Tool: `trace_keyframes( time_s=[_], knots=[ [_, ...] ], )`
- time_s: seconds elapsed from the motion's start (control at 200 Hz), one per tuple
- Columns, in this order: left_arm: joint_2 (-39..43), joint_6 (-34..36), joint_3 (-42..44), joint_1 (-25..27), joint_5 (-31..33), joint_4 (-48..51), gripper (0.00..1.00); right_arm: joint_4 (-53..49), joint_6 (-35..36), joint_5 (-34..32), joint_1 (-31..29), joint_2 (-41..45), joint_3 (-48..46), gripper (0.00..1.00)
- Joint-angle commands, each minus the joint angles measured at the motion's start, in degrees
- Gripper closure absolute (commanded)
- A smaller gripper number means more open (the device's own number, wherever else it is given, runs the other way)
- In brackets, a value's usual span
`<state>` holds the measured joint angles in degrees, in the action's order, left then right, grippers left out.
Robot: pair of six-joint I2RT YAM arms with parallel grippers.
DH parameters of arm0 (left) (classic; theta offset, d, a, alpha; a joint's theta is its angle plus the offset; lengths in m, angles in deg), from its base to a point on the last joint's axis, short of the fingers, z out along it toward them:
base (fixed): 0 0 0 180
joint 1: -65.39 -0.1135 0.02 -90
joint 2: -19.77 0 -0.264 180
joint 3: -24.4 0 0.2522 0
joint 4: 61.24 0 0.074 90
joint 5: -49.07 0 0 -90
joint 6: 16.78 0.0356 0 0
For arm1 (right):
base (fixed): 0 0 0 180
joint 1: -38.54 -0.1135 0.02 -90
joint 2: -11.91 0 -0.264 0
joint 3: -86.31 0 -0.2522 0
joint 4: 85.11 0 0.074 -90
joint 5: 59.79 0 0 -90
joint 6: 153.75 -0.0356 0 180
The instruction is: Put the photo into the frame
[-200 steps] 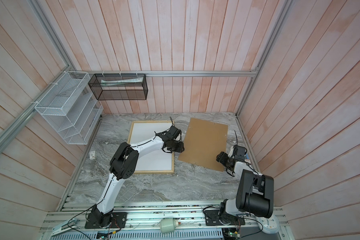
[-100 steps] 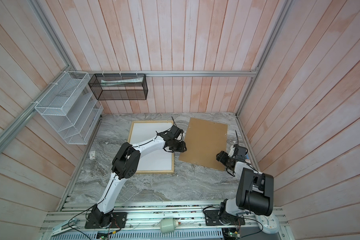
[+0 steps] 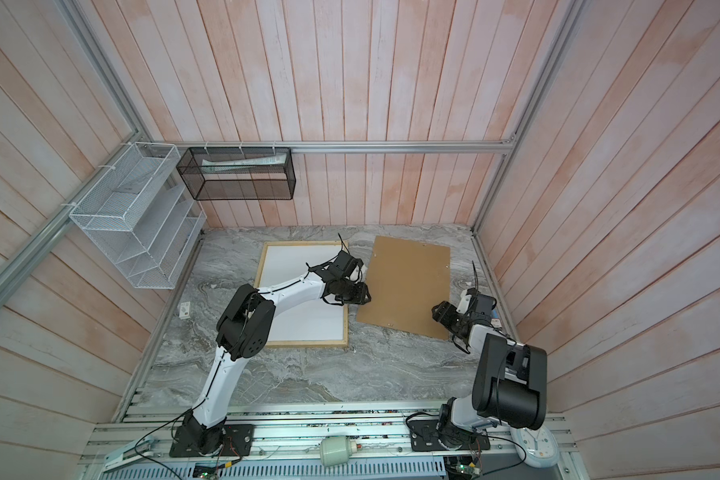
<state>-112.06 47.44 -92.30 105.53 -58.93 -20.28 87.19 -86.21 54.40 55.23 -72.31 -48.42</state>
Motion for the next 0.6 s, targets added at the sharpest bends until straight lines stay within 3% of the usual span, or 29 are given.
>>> trace_keyframes(
  time_s=[0.0, 0.595],
  knots=[
    [3.53, -0.44, 0.28, 1.78, -7.11, -6.39, 0.55, -0.80, -1.10, 8.16, -1.94, -0.76, -1.36, 0.25],
    [5.68, 0.18, 1.57, 1.78, -5.49, -5.59, 0.55, 1.09, -2.69, 8.42, -6.51, -2.16, 0.10, 0.26]
  ],
)
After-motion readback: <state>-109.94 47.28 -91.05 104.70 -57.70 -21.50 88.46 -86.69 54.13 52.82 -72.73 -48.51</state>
